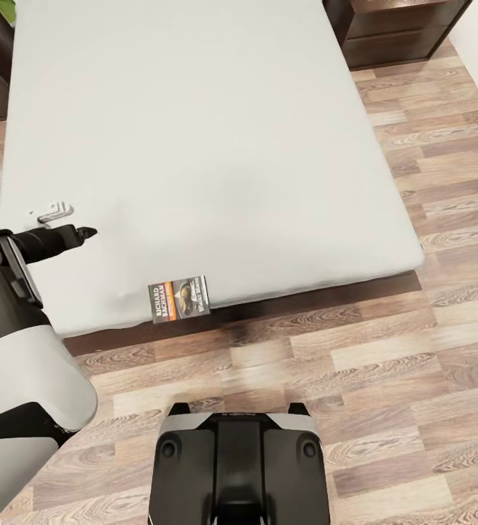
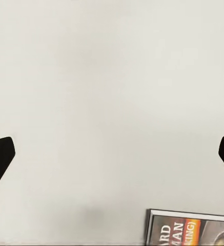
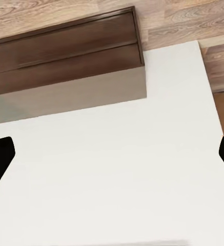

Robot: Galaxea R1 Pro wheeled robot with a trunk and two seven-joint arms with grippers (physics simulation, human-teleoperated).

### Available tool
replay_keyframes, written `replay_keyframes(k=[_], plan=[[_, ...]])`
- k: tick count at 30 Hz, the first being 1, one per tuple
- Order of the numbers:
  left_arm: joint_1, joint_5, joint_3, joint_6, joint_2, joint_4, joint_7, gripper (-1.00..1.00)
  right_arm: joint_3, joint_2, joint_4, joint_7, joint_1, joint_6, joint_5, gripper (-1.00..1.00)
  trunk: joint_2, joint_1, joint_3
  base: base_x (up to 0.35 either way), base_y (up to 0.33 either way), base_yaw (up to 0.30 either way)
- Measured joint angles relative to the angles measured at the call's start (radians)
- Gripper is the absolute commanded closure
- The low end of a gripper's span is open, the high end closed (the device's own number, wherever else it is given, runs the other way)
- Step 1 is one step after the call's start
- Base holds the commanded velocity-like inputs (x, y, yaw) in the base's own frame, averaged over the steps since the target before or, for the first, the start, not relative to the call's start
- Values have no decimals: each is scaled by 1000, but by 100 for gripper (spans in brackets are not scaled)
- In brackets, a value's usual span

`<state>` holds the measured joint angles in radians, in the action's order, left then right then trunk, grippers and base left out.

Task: In the bedroom, move the book from the bed onto either nightstand, and place the two sandals side by side next to the bed.

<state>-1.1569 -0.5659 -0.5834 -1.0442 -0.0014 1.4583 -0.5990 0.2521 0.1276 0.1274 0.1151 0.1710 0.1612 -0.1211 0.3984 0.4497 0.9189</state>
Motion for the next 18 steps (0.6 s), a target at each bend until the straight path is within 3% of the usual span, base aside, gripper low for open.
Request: replay_keyframes(k=[10, 18], plan=[[13, -2, 0, 0, 3, 26, -2, -100, 1, 0, 1, 0, 0, 0, -1, -100, 0, 0, -1, -290, -25, 37], [16, -56, 0, 0, 3, 42, -19, -100, -1, 0, 3, -1, 0, 1, -2, -100, 0, 0, 7, -82, -19, 154]])
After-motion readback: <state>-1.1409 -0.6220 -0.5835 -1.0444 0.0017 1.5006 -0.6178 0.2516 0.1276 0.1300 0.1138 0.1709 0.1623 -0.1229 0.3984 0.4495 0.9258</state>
